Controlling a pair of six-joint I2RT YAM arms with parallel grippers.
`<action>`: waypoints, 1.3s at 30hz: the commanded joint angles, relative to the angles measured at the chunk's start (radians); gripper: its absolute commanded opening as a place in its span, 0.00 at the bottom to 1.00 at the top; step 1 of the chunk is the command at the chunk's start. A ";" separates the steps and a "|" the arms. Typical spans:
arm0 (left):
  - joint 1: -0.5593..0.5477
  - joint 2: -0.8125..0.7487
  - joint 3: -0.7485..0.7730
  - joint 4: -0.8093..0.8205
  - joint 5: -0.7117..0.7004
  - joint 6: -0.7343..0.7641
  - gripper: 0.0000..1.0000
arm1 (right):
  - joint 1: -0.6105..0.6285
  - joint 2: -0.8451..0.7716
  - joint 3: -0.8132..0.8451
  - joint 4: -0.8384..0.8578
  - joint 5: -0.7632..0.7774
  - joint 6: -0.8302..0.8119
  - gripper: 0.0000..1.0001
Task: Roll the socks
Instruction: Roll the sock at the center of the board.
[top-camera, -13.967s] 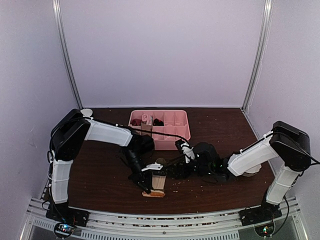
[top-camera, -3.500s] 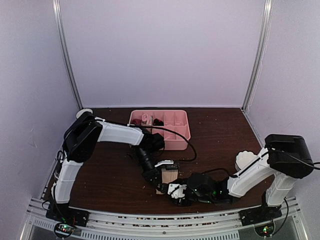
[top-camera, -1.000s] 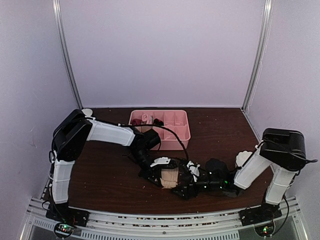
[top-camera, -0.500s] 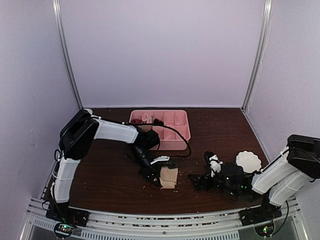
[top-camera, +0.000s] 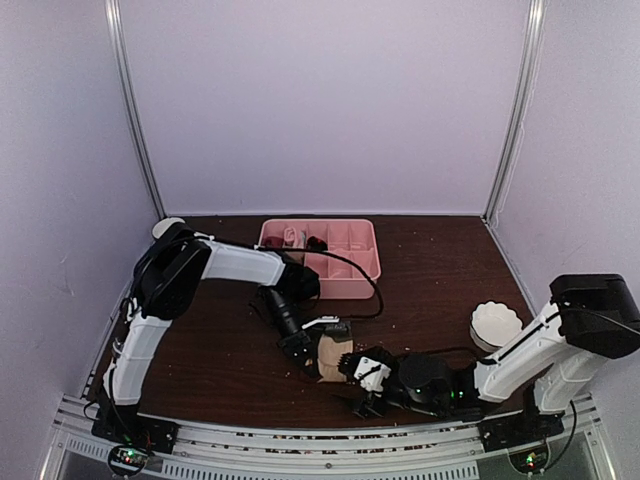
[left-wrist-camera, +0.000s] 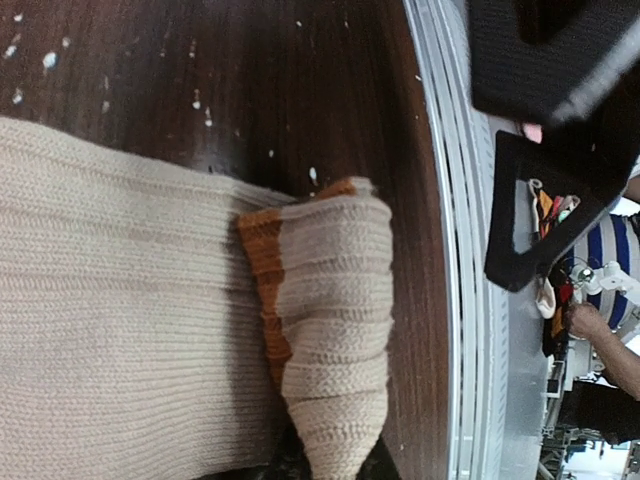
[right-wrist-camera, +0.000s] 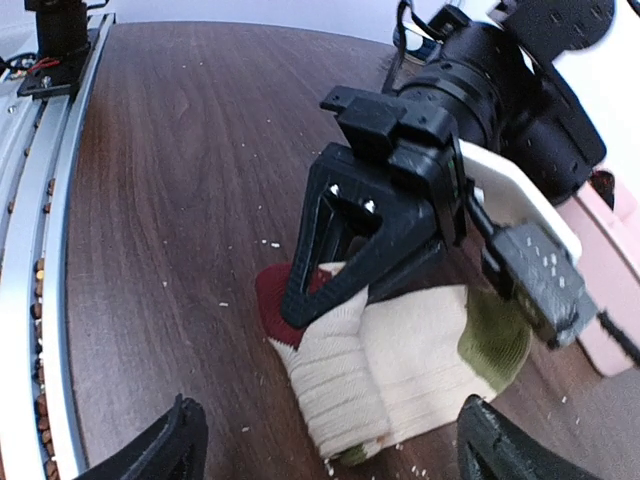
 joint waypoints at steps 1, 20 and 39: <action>0.006 0.078 0.033 -0.114 -0.044 -0.013 0.00 | 0.006 0.058 0.105 -0.154 0.021 -0.209 0.82; 0.009 0.009 0.002 -0.045 -0.106 -0.012 0.03 | -0.114 0.216 0.256 -0.365 -0.223 -0.154 0.10; 0.154 -0.492 -0.298 0.308 -0.537 -0.128 0.43 | -0.238 0.260 0.145 -0.325 -0.538 0.163 0.00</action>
